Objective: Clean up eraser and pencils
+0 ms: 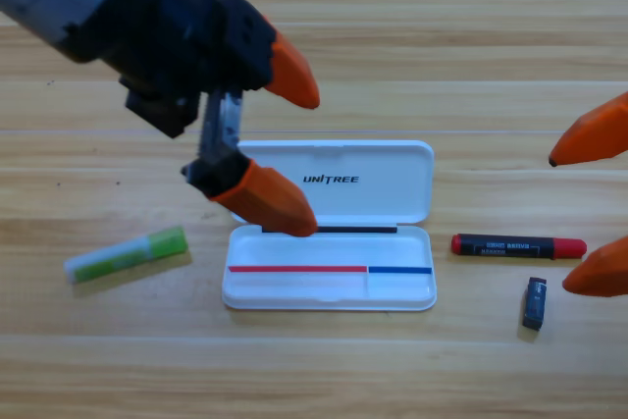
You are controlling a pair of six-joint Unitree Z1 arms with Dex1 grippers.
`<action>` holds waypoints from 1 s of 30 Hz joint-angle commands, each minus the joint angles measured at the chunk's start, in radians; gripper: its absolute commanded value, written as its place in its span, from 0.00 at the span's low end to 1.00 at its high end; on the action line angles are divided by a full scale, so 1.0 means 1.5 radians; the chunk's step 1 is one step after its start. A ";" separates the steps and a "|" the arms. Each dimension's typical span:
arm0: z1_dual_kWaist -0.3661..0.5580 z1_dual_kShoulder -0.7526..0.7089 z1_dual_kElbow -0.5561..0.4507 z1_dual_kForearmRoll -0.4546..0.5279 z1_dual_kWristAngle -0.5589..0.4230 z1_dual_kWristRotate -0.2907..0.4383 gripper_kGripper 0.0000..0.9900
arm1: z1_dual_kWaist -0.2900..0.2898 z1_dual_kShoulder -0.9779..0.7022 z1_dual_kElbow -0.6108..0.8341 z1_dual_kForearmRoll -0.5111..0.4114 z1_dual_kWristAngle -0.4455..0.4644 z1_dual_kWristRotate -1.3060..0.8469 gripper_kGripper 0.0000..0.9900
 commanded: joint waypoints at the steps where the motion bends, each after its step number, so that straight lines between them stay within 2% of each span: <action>1: -0.017 0.035 -0.003 0.004 0.003 -0.025 0.97 | 0.015 0.027 0.019 0.009 0.003 -0.002 1.00; 11: -0.019 0.034 0.000 0.004 0.005 -0.026 0.97 | 0.006 0.024 0.026 0.009 -0.011 0.045 1.00; 14: -0.019 0.036 0.001 0.004 0.010 -0.027 0.97 | 0.004 0.032 0.027 0.024 -0.093 0.107 1.00; 16: -0.019 0.036 0.001 0.005 0.015 -0.025 0.97 | 0.004 0.044 0.028 0.024 -0.175 0.171 1.00; 20: -0.019 0.038 -0.002 0.017 0.039 -0.011 0.97 | 0.003 0.100 0.025 0.029 -0.255 0.253 1.00; 24: -0.015 0.060 -0.062 0.098 0.108 0.023 0.97 | -0.024 0.193 -0.026 0.074 -0.260 0.342 1.00; 27: 0.032 0.058 -0.066 0.122 0.173 0.043 0.97 | -0.028 0.246 -0.032 0.077 -0.266 0.418 1.00; 30: 0.103 0.074 -0.054 0.134 0.200 0.068 0.97 | -0.029 0.293 -0.025 0.077 -0.257 0.495 1.00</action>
